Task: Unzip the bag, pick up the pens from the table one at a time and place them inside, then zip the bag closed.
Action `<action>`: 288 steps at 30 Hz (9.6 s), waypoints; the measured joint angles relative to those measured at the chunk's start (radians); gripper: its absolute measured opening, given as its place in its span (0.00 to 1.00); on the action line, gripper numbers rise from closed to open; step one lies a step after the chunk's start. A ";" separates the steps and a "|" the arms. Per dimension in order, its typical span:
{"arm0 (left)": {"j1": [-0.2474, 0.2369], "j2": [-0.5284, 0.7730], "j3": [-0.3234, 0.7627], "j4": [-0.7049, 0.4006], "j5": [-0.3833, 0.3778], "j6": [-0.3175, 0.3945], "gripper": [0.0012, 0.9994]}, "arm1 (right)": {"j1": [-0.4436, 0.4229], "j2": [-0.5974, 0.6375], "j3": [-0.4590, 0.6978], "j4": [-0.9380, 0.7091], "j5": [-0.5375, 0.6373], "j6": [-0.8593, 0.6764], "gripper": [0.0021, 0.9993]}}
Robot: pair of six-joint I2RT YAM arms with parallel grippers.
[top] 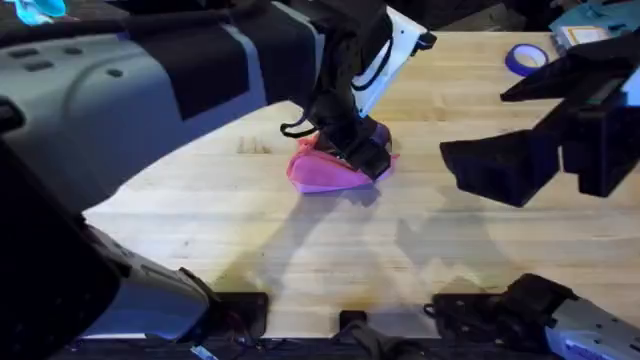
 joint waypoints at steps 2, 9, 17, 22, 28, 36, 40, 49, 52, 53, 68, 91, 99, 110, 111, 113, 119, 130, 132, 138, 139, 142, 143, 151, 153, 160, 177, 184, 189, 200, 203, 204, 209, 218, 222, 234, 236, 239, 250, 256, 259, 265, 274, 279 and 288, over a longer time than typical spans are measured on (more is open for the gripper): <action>0.000 -0.002 0.000 0.002 0.007 0.000 0.99 | 0.000 0.000 0.000 0.000 0.000 0.000 1.00; 0.050 -0.084 0.000 0.045 0.016 0.000 0.99 | 0.000 0.000 0.000 0.000 0.000 0.000 1.00; 0.250 -0.204 0.001 0.048 0.015 0.000 0.99 | 0.000 0.000 0.000 0.000 0.000 0.000 1.00; 0.300 -0.203 0.001 0.062 0.015 0.000 0.99 | 0.000 0.000 0.000 0.000 0.000 0.000 1.00; 0.327 -0.203 0.001 0.089 0.015 0.000 0.99 | 0.000 0.000 0.000 0.000 0.000 0.000 1.00; 0.327 -0.203 0.001 0.121 0.017 0.041 0.99 | 0.000 0.000 0.000 -0.001 0.000 0.000 1.00; 0.326 -0.188 0.001 0.242 0.054 0.257 0.99 | 0.000 0.000 0.000 -0.001 0.000 0.000 1.00; 0.326 -0.077 0.001 0.311 0.098 0.415 0.99 | 0.000 0.000 0.000 -0.002 0.000 0.000 1.00; 0.326 -0.061 0.001 0.332 0.115 0.441 0.99 | 0.000 0.000 0.000 -0.001 0.000 0.000 1.00; 0.326 -0.056 0.001 0.332 0.117 0.446 0.99 | 0.000 0.000 0.000 -0.002 0.000 0.000 1.00; 0.326 0.087 0.001 0.321 0.121 0.467 0.99 | 0.000 0.000 0.000 -0.002 0.000 0.000 1.00; 0.326 0.221 0.002 0.354 0.125 0.468 0.99 | 0.000 0.000 0.000 -0.001 0.000 0.000 1.00; 0.326 0.236 0.002 0.414 0.154 0.468 0.99 | 0.000 0.000 0.000 -0.002 0.000 0.000 1.00; 0.326 0.282 0.002 0.420 0.201 0.467 0.99 | 0.000 0.000 0.000 -0.001 0.000 0.000 1.00; 0.326 0.292 0.002 0.420 0.209 0.466 0.99 | 0.000 0.000 0.000 -0.001 0.000 0.000 1.00; 0.330 0.301 0.007 0.421 0.228 0.466 0.99 | 0.000 0.000 0.000 -0.002 0.000 0.000 1.00; 0.332 0.313 0.018 0.417 0.245 0.467 0.99 | 0.000 0.000 0.000 -0.001 0.000 0.000 1.00; 0.332 0.324 0.033 0.412 0.247 0.468 0.52 | 0.000 0.000 0.000 -0.001 0.000 0.000 1.00; 0.332 0.324 0.033 0.411 0.247 0.466 0.47 | 0.000 0.000 0.000 -0.002 0.000 0.000 1.00; 0.330 0.324 0.034 0.408 0.248 0.467 0.36 | 0.000 0.000 0.000 -0.002 0.000 0.000 1.00; 0.330 0.324 0.034 0.408 0.249 0.466 0.33 | 0.000 0.000 0.000 -0.001 0.000 0.000 1.00; 0.329 0.324 0.034 0.407 0.251 0.463 0.16 | 0.000 0.000 0.000 -0.001 0.000 0.000 1.00; 0.329 0.324 0.034 0.405 0.256 0.465 0.10 | 0.000 0.000 0.000 -0.002 0.000 0.000 1.00; 0.326 0.324 0.037 0.404 0.259 0.465 0.04 | 0.000 0.000 0.000 -0.002 0.000 0.000 1.00; 0.325 0.324 0.039 0.402 0.257 0.460 0.04 | 0.000 0.000 0.000 -0.002 0.000 0.000 1.00; 0.325 0.321 0.075 0.393 0.183 0.443 0.04 | 0.000 0.000 0.000 -0.002 0.000 0.000 1.00; 0.260 0.020 0.084 0.206 0.047 0.275 0.04 | 0.000 0.000 0.000 0.002 0.000 0.000 1.00; 0.214 -0.081 0.085 0.147 0.033 0.118 0.04 | 0.000 0.000 0.000 0.003 0.000 0.000 1.00; 0.185 -0.109 0.085 0.085 0.035 0.040 0.04 | 0.000 0.000 0.000 0.009 0.000 0.000 1.00; 0.029 -0.109 0.085 0.004 0.060 -0.053 0.04 | 0.000 0.000 0.000 0.017 0.000 0.000 1.00; 0.005 -0.109 0.085 -0.005 0.060 -0.071 0.04 | 0.000 0.000 0.000 0.017 0.000 0.000 1.00; 0.002 -0.109 0.085 -0.006 0.060 -0.076 0.04 | 0.000 0.000 0.000 0.017 0.000 0.000 1.00; -0.002 -0.102 0.085 -0.008 0.060 -0.090 0.04 | 0.000 0.000 0.000 0.017 0.000 0.000 1.00; -0.002 0.039 0.087 -0.008 0.048 -0.107 0.04 | 0.000 0.000 0.000 0.021 0.000 0.000 1.00; -0.002 0.076 0.087 -0.006 0.027 -0.108 0.04 | 0.000 0.000 0.000 0.021 0.000 0.000 1.00; -0.003 0.105 0.087 -0.071 -0.047 -0.106 0.04 | 0.000 0.000 0.000 0.037 0.000 0.000 1.00; -0.003 0.105 0.087 -0.079 -0.065 -0.106 0.04 | 0.000 0.000 0.000 0.037 0.000 0.000 1.00; -0.003 0.105 0.087 -0.079 -0.079 -0.104 0.04 | 0.000 0.000 0.000 0.037 0.000 0.000 1.00; -0.006 0.105 0.087 -0.051 -0.086 -0.065 0.97 | 0.000 0.000 0.000 0.037 0.000 0.000 1.00; -0.008 0.105 0.087 -0.052 -0.086 -0.043 0.99 | 0.000 0.000 0.000 0.037 0.000 0.000 1.00; -0.008 0.105 0.087 -0.052 -0.086 -0.036 0.99 | 0.000 0.000 0.000 0.037 0.000 0.000 1.00; -0.008 0.095 0.087 -0.052 -0.087 -0.030 0.99 | 0.000 0.000 0.000 0.037 0.002 0.000 1.00; 0.040 -0.059 0.088 -0.075 -0.092 -0.005 0.99 | 0.000 0.000 0.000 0.037 0.003 0.000 1.00; 0.085 -0.096 0.088 -0.137 -0.094 0.032 0.99 | 0.000 0.000 0.000 0.037 0.003 0.000 1.00; 0.142 -0.186 0.088 -0.215 -0.079 0.122 0.99 | 0.000 0.000 0.000 0.037 0.003 0.000 1.00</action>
